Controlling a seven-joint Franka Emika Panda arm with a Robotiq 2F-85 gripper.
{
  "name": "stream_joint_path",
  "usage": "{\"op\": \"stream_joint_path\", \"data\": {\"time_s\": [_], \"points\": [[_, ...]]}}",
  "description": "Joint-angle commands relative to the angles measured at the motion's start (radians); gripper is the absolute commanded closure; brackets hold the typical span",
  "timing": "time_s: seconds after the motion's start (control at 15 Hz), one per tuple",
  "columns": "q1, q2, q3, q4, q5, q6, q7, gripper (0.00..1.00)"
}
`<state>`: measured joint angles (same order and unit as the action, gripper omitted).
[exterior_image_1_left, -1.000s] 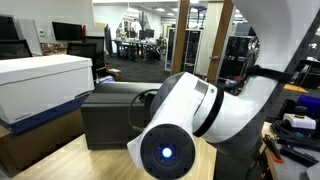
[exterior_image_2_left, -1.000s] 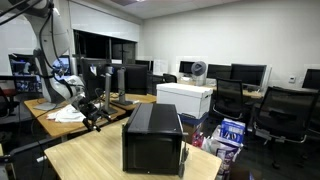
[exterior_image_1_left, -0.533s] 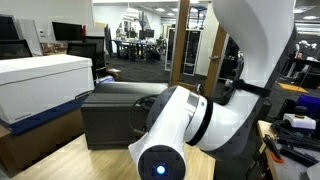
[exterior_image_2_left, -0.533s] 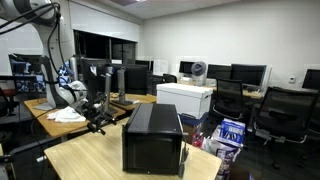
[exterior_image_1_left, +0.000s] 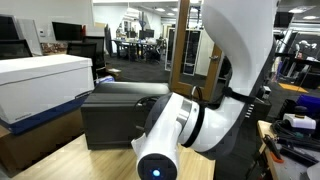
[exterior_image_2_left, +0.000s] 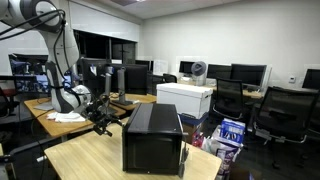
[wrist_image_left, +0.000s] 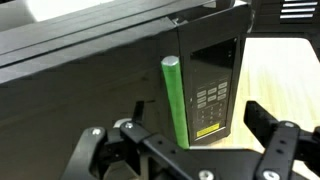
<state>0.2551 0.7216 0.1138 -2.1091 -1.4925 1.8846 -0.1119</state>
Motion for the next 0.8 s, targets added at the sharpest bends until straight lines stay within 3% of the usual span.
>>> {"op": "stream_joint_path", "data": {"time_s": [0.0, 0.4, 0.73], "points": [[-0.031, 0.026, 0.0, 0.016, -0.054, -0.035, -0.009, 0.0], [-0.066, 0.043, -0.013, 0.001, -0.181, -0.019, -0.038, 0.0], [-0.067, 0.052, -0.007, 0.001, -0.201, -0.039, -0.052, 0.0]]}}
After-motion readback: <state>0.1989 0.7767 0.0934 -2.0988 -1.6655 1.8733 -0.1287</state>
